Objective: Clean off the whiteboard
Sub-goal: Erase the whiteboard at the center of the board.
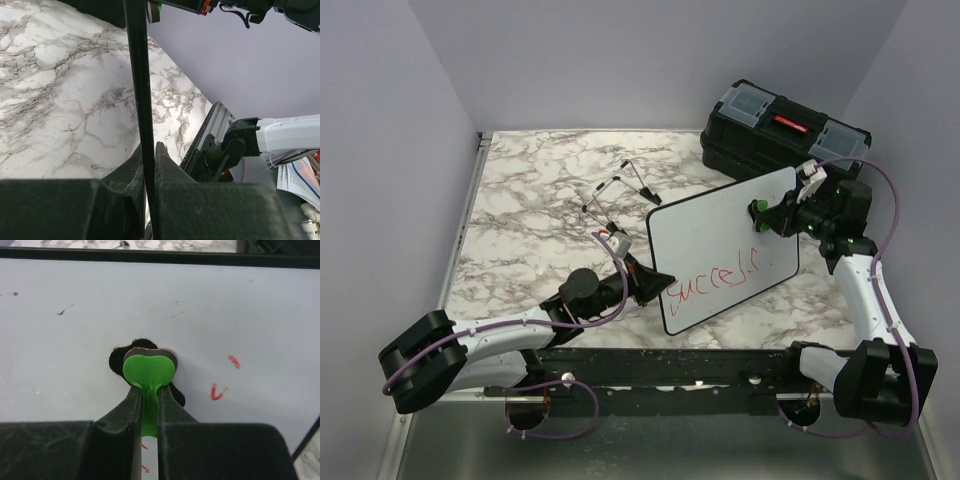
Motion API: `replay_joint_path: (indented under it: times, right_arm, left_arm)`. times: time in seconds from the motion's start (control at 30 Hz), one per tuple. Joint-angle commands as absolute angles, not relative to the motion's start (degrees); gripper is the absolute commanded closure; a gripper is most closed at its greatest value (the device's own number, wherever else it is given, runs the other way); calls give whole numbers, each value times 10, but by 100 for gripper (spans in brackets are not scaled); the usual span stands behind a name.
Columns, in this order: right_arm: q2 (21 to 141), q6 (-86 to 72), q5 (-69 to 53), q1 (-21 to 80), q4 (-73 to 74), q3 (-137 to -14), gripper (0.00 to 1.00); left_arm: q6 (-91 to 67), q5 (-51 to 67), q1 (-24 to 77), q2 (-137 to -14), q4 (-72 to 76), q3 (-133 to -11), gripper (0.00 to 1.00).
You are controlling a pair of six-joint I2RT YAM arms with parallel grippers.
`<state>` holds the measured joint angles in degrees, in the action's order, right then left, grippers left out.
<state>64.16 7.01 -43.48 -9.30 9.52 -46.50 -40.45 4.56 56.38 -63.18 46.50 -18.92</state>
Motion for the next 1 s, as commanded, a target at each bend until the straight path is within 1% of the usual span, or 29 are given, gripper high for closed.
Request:
replay_joint_path:
  times: [0.0, 0.07, 0.13, 0.17, 0.3, 0.4, 0.5, 0.57, 0.63, 0.73, 0.77, 0.83, 0.87, 0.97]
  right_arm:
    - [629, 68, -549, -89, 96, -460, 99]
    - [628, 22, -520, -89, 46, -466, 99]
    - [630, -44, -449, -89, -18, -467, 99]
    - [634, -68, -394, -89, -36, -469, 99]
    - [673, -58, -241, -90, -14, -498, 100]
    - [690, -16, -197, -91, 19, -493, 100]
    - [687, 21, -202, -92, 43, -472, 99]
    - [683, 41, -232, -93, 68, -460, 99]
    - [681, 76, -321, -92, 114, -453, 99]
    - [678, 124, -497, -91, 181, -450, 99]
    - [675, 124, -528, -90, 187, -450, 99]
    - [663, 105, -544, -88, 174, -451, 99]
    - [657, 83, -533, -88, 148, -450, 99]
    - [639, 6, -438, -89, 54, -448, 99]
  left_arm:
    - [-396, 61, 567, -618, 555, -204, 100]
    - [-400, 60, 567, -621, 563, -201, 100]
    - [-401, 61, 567, -623, 563, -202, 100]
    - [-401, 61, 567, -623, 564, -202, 100]
    - [-399, 61, 567, -617, 560, -204, 100]
    - [-396, 61, 567, -611, 558, -203, 100]
    - [-392, 61, 567, -607, 555, -204, 100]
    - [-390, 59, 567, -604, 554, -205, 100]
    - [-388, 57, 567, -601, 553, -205, 100]
    - [-388, 56, 567, -598, 551, -205, 100]
    - [-388, 54, 567, -597, 551, -205, 100]
    - [-388, 51, 567, -596, 551, -204, 100]
    - [-390, 50, 567, -596, 551, -203, 100]
    - [-392, 48, 567, -598, 553, -202, 100]
